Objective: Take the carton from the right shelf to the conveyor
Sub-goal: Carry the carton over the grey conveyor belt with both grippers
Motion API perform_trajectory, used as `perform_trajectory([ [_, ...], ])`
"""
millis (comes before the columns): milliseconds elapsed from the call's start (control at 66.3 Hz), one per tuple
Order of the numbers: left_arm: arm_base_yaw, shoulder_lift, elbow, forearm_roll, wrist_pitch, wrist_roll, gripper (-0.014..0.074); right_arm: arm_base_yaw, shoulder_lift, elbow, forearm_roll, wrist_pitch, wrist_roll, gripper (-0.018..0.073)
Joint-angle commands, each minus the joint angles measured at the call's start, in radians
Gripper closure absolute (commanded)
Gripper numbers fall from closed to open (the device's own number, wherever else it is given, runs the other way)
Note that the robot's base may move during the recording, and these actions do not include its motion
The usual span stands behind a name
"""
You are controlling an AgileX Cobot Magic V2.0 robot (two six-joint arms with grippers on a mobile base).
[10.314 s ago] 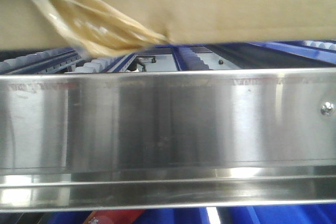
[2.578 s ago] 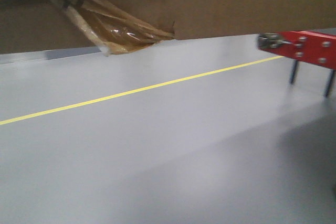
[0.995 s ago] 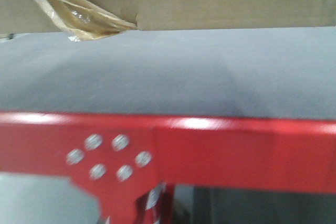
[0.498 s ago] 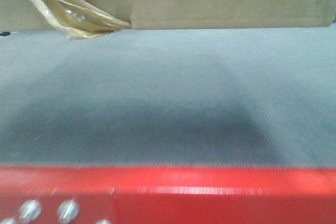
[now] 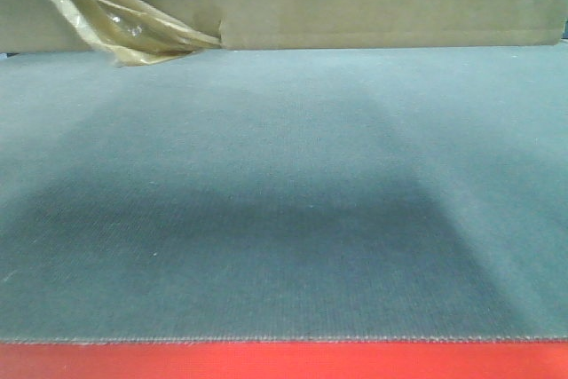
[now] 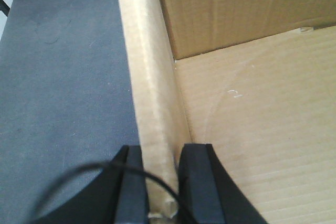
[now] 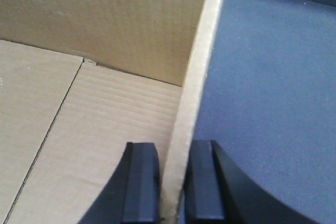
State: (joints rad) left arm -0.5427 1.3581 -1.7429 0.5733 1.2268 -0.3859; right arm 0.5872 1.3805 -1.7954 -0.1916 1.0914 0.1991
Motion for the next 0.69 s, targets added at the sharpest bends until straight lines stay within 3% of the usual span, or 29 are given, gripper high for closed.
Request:
perform_trajectory([
  [0, -0.001, -0.004, -0.007, 0.066, -0.018, 0.009, 0.0614, 0.004, -0.015, -0.004, 0.018, -0.033, -0.016, 0.062],
  [679, -0.001, -0.004, -0.007, 0.066, -0.018, 0.009, 0.0614, 0.004, -0.015, -0.004, 0.018, -0.033, -0.016, 0.062],
])
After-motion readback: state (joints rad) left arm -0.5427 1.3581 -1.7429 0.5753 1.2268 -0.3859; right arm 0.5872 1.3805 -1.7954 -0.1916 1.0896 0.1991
